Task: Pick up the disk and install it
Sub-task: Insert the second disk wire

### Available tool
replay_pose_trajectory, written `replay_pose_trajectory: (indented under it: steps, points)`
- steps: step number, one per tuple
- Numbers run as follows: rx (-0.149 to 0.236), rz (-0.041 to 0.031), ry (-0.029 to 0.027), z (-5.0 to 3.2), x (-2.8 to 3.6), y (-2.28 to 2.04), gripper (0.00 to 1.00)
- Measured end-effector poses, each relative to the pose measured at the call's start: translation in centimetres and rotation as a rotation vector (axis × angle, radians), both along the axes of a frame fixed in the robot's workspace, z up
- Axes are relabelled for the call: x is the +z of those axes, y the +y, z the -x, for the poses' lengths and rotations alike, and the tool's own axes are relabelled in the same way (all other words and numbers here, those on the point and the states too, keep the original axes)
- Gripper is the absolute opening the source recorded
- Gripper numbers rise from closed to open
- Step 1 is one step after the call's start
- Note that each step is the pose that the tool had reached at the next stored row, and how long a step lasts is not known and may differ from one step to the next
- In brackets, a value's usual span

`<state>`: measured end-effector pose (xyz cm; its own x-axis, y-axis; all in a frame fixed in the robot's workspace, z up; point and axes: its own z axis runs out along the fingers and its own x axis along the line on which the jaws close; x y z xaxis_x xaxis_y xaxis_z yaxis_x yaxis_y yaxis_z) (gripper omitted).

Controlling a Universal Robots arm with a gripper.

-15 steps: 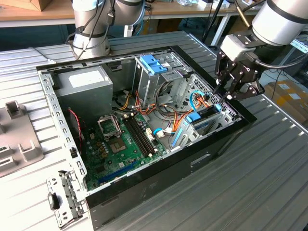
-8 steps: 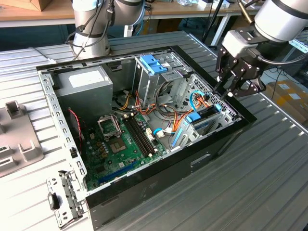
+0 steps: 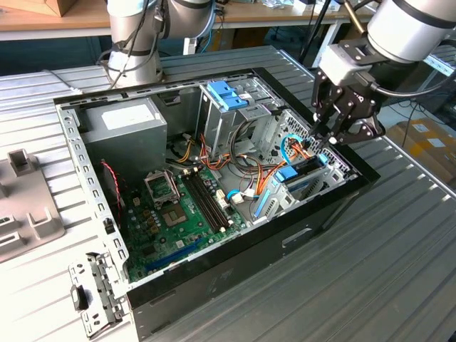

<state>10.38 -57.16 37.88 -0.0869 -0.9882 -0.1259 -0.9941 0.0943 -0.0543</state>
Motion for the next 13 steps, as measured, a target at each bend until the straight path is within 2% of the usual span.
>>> replay_pose_trajectory:
  steps: [6,13]
  points:
    - [0.000,-0.0047,0.0000,0.71,-0.25,0.56,0.36]
    - [0.000,-0.0046,0.0000,0.96,-0.97,0.63,0.36]
